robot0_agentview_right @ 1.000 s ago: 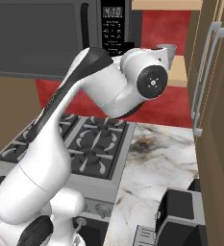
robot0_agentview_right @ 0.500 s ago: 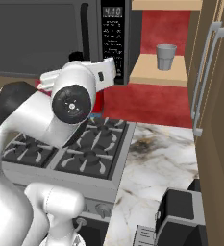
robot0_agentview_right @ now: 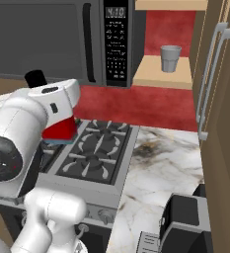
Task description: There is a bowl on the dining counter. Grab a lemon wedge from the fridge and place it in the bowl. Then get the liquor bottle and glass cup from the cabinet and place them next to the bowl.
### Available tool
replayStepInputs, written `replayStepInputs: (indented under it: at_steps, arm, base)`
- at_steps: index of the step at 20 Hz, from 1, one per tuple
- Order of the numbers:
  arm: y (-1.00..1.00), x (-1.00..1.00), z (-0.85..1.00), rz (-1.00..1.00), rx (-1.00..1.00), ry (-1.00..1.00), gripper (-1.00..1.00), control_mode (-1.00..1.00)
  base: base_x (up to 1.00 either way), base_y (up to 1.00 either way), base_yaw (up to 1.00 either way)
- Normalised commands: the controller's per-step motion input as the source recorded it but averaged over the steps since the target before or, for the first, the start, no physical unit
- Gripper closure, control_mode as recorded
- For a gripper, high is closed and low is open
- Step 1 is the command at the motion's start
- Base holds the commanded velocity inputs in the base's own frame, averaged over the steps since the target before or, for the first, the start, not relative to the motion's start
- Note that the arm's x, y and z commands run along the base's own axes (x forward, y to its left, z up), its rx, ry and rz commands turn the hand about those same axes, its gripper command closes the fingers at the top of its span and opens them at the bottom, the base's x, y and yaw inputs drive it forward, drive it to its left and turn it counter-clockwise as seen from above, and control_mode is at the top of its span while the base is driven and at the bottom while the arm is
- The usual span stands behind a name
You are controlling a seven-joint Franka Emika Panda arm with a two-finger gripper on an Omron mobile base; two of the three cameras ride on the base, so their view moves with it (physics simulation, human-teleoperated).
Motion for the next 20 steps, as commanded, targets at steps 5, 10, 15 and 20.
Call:
replayStepInputs:
  at_steps: [5, 10, 15, 20]
  arm:
    - [0.32, -0.78, -0.07, 0.00, 0.00, 0.00, 1.00, -1.00]
    - [0.33, -0.74, -0.07, 0.00, 0.00, -0.01, 1.00, -1.00]
    - [0.00, 0.00, 0.00, 0.00, 0.00, 0.00, 1.00, 1.00]
    - [0.00, 0.00, 0.00, 0.00, 0.00, 0.00, 1.00, 1.00]
  base:
    - [0.00, 0.00, 0.00]
    - [0.00, 0.00, 0.00]
    - [-0.80, 0.32, 0.03]
    - [-0.91, 0.35, 0.16]
